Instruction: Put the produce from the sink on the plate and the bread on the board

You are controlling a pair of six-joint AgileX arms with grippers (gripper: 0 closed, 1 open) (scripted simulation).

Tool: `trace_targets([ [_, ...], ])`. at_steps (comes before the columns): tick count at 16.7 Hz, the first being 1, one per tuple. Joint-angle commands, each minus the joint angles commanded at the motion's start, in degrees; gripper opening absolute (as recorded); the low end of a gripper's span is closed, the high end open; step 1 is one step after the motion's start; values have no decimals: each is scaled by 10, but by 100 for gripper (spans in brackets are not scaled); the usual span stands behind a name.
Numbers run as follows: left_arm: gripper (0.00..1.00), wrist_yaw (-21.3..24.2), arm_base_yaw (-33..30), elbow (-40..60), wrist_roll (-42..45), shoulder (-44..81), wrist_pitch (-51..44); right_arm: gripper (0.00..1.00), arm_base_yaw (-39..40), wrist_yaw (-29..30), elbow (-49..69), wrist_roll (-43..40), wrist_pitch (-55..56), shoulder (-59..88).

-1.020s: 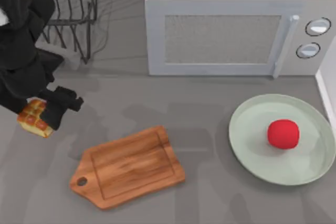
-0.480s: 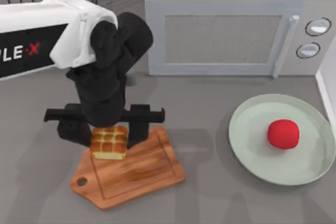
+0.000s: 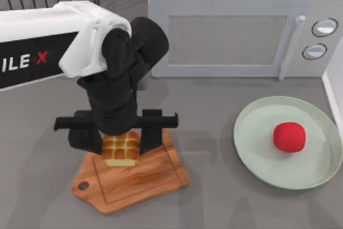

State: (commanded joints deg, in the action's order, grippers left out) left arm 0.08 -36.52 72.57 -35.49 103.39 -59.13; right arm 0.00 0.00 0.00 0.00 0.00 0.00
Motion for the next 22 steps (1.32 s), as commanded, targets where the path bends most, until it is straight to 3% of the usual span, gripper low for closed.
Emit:
trace_targets([
  [21, 0, 0, -2, -65, -1, 34, 101, 100, 0, 0, 0, 0, 0, 0],
  [22, 8, 0, -2, -65, -1, 34, 101, 100, 0, 0, 0, 0, 0, 0],
])
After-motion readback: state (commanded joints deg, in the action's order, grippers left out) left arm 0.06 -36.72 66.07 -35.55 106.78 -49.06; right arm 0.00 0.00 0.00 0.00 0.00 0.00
